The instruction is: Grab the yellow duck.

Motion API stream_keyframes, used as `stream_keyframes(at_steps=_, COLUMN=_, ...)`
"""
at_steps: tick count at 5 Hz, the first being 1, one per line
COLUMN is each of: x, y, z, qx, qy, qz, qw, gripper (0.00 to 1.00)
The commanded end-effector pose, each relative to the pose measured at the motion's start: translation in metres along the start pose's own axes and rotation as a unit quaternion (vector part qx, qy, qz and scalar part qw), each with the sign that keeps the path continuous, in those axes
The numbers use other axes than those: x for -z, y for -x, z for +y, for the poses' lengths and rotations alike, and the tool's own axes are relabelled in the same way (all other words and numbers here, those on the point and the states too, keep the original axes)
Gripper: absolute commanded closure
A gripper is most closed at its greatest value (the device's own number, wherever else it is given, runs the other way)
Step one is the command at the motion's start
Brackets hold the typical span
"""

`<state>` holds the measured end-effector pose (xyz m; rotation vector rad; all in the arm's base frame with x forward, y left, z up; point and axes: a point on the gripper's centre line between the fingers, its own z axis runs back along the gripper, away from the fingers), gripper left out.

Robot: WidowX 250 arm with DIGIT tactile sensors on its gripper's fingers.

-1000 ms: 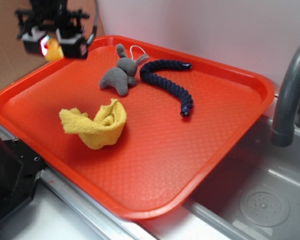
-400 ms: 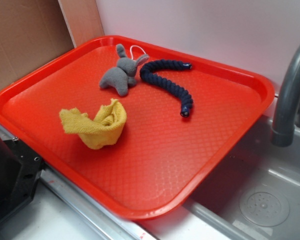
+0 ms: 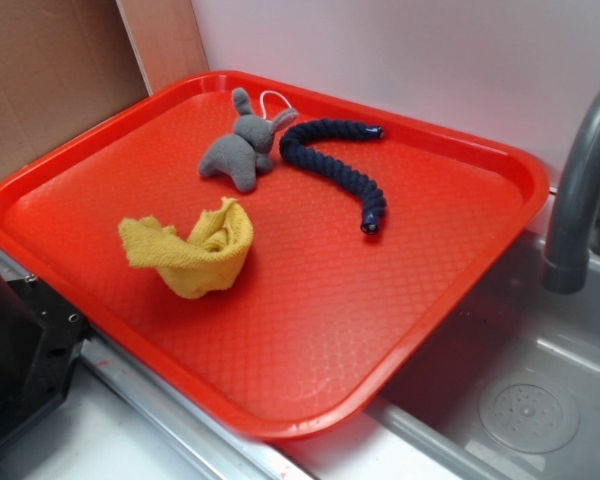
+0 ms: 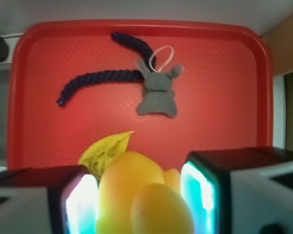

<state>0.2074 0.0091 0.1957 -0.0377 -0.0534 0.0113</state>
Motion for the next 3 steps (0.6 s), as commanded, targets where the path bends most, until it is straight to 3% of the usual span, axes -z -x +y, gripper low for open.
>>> stream_keyframes(at_steps=1, x=0.0165, y=0.0351, z=0.0444, qx=-0.019, qy=-0.023, qz=-0.008, qw=1.000, gripper=1.00)
stream_keyframes(at_steps=3, x=0.0228, y=0.0354, z=0.0483, qx=-0.031, qy=-0.031, qz=0.006, qw=0.999, gripper=1.00)
